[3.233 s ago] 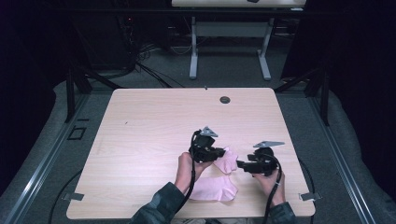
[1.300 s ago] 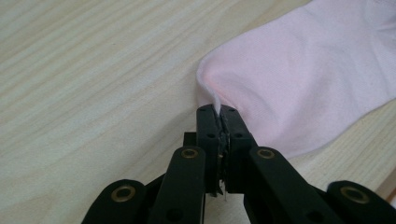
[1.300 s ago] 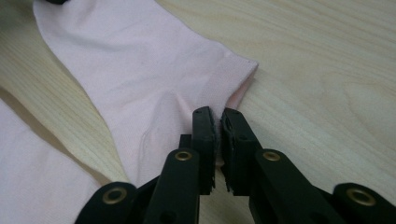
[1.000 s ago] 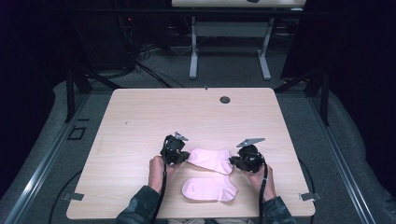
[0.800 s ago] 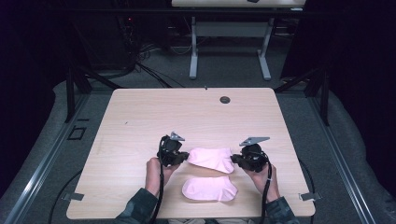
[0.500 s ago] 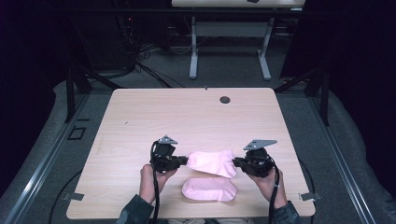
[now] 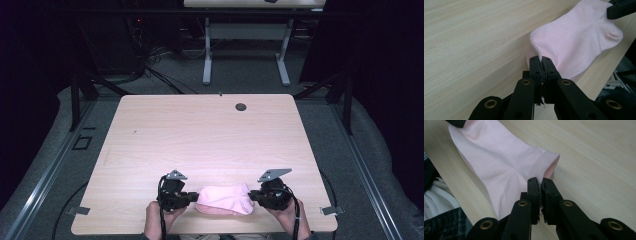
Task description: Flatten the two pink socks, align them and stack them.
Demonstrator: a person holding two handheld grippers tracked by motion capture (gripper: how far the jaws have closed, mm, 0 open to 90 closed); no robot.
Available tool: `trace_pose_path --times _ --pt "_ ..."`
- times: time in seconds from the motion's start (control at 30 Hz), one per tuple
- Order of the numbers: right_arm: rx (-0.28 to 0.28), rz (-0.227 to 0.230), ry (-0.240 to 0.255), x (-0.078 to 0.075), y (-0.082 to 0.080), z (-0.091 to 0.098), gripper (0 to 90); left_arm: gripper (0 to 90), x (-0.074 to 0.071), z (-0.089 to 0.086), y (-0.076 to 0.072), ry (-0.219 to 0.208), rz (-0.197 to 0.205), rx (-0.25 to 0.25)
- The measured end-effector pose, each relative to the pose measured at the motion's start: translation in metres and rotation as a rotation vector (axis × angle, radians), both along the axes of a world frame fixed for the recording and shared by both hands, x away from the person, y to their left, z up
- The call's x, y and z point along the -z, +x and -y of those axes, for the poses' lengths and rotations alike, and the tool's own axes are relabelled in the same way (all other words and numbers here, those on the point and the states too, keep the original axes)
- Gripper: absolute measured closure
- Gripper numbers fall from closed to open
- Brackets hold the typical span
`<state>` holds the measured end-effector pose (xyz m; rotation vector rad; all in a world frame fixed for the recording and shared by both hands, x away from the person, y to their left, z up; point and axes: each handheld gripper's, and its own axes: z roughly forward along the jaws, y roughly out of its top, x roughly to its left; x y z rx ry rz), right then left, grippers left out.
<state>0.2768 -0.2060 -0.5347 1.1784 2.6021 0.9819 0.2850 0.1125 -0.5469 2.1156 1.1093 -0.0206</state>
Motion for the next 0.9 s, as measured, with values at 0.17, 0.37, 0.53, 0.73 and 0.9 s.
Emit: trace_pose_path --times 0.17,0.37,0.53,0.73,0.9 --pt "-0.005 -0.011 -0.028 0.018 0.001 -0.002 83.7 81.8 0.013 0.004 -0.001 0.064 -0.01 0.014" --pt "0.014 0.013 0.013 0.017 0.002 0.005 61.8 46.9 0.001 -0.001 -0.005 0.101 0.085 -0.035" --pt "0.04 0.033 0.023 0.011 0.002 0.006 51.6 40.7 -0.005 0.008 0.002 0.131 0.126 -0.02" --pt "0.058 0.02 -0.052 0.024 0.002 -0.002 45.0 39.7 0.011 0.023 0.007 0.234 0.108 0.002" --pt "0.064 0.03 -0.107 0.028 0.001 -0.003 44.5 38.9 0.015 0.021 0.006 0.264 0.121 -0.008"
